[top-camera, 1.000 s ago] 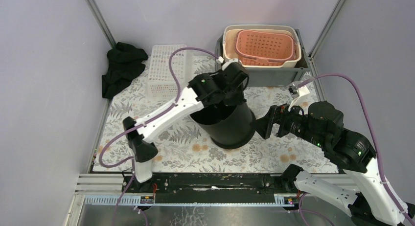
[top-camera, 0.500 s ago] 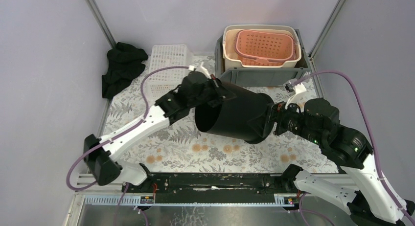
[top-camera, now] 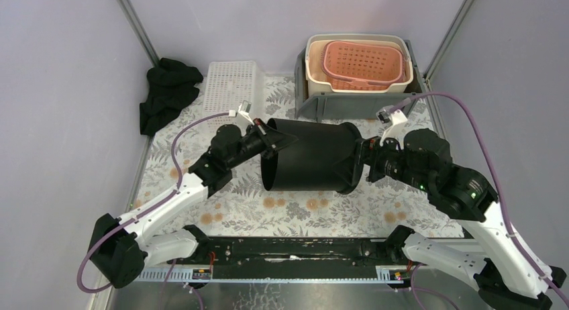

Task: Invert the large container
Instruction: Turn the container upside down at the center of the board.

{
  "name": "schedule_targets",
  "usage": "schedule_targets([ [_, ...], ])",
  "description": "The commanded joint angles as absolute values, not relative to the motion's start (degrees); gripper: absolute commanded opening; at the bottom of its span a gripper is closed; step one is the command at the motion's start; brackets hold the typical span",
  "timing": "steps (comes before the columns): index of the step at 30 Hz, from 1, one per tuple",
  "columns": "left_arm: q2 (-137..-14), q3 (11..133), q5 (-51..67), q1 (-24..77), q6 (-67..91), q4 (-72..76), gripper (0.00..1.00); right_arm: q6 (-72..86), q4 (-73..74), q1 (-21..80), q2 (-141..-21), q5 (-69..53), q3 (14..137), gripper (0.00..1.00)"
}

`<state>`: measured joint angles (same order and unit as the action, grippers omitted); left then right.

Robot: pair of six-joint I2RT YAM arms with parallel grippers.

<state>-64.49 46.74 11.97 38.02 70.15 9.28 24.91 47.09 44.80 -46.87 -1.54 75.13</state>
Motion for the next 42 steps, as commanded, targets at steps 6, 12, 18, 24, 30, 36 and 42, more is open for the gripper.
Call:
schedule_targets([
  [6,-60.3,33.1,19.2,32.9,69.5,21.5,0.0,25.7,43.3,45.0,-49.8,-4.3,74.3,1.0],
  [12,-59.6,28.5,22.2,29.5,68.7,22.7,0.2,26.3,42.2,45.0,-50.7,-4.7,72.6,1.0],
  [18,-60.0,27.5,23.9,27.8,67.4,22.3,0.26,25.7,41.9,45.0,-51.7,-3.1,71.7,1.0],
  [24,-60.8,27.8,24.6,27.4,66.8,22.2,0.27,23.8,42.5,45.0,-53.8,-0.1,72.1,1.0],
  [30,-60.0,27.4,24.7,27.3,66.3,20.9,0.39,23.2,44.8,44.9,-56.5,2.7,73.6,0.99],
  [36,-57.9,29.0,23.3,27.2,63.9,14.7,0.42,22.1,46.8,44.2,-57.9,5.9,75.5,1.0],
  [42,-56.6,32.0,21.1,27.2,60.8,6.8,0.43,20.5,49.3,42.1,-61.0,10.2,78.9,0.99],
])
